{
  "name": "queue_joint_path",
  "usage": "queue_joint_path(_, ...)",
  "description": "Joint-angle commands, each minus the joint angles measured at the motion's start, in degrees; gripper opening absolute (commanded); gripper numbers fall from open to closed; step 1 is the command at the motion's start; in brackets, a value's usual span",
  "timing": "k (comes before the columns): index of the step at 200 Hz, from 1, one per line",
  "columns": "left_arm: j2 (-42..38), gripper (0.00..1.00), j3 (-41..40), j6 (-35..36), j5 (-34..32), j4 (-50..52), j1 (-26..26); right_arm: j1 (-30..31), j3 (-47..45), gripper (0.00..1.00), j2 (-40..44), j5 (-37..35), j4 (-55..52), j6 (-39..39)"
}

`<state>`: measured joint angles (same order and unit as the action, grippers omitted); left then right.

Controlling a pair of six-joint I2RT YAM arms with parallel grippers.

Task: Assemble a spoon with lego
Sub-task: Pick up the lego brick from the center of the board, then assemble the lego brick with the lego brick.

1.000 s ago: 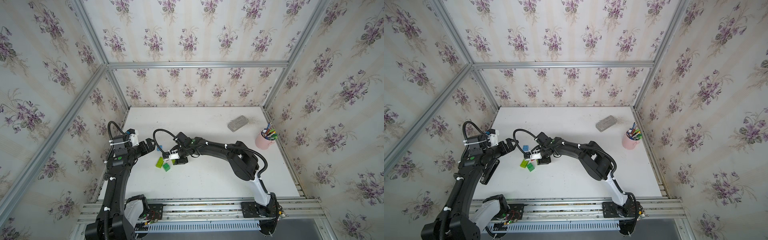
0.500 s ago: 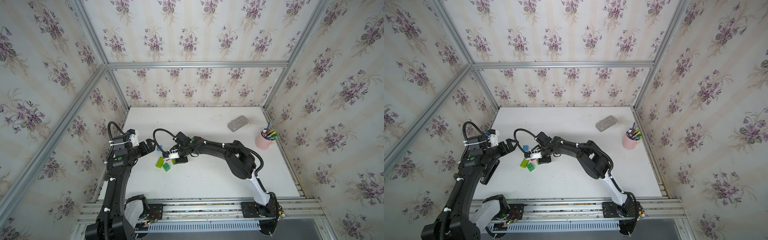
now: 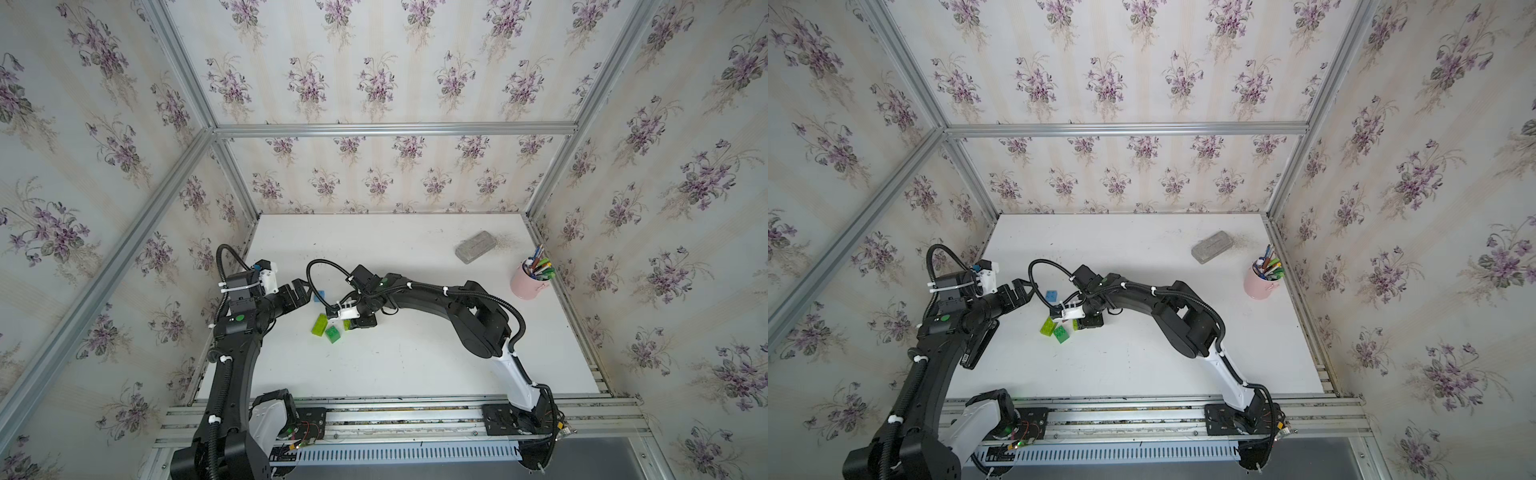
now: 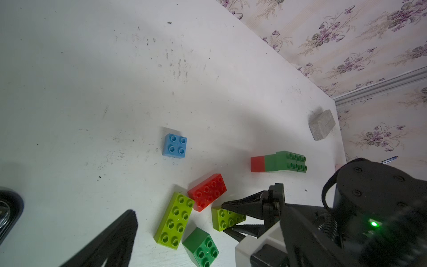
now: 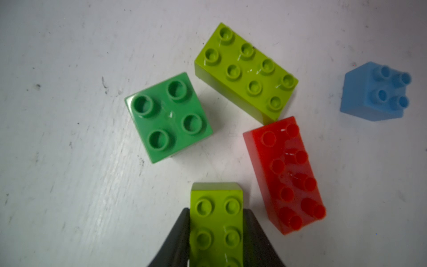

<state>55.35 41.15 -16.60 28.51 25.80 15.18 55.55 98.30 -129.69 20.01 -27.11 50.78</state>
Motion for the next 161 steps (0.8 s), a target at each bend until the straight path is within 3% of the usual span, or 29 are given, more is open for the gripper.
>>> queue_joint_path(1,-0.42,0.99,-0.28,0.78,0.06,0.21,0.03,0.06,0.7,0.29,-0.08,0.64,-2.28,0.19)
queue_joint_path(34,-1.16,0.99,-0.53,1.22,0.19,0.27,0.03,-0.5,3.25,0.23,1.55,2.81,-4.56,-3.36)
queue_joint_path(97,-4.81,0.99,-0.97,4.45,0.82,-0.42,-0.03,-3.01,1.95,0.23,11.22,3.82,-6.87,-10.2)
queue_joint_path(121,-6.1,0.99,-2.47,5.35,3.78,-3.15,-0.56,-4.75,2.5,0.24,14.53,3.49,-9.35,-10.94)
queue_joint_path(161,-8.49,0.99,-6.27,5.27,1.95,-9.54,-7.46,-8.01,10.21,0.24,14.58,-0.95,-19.94,-8.12)
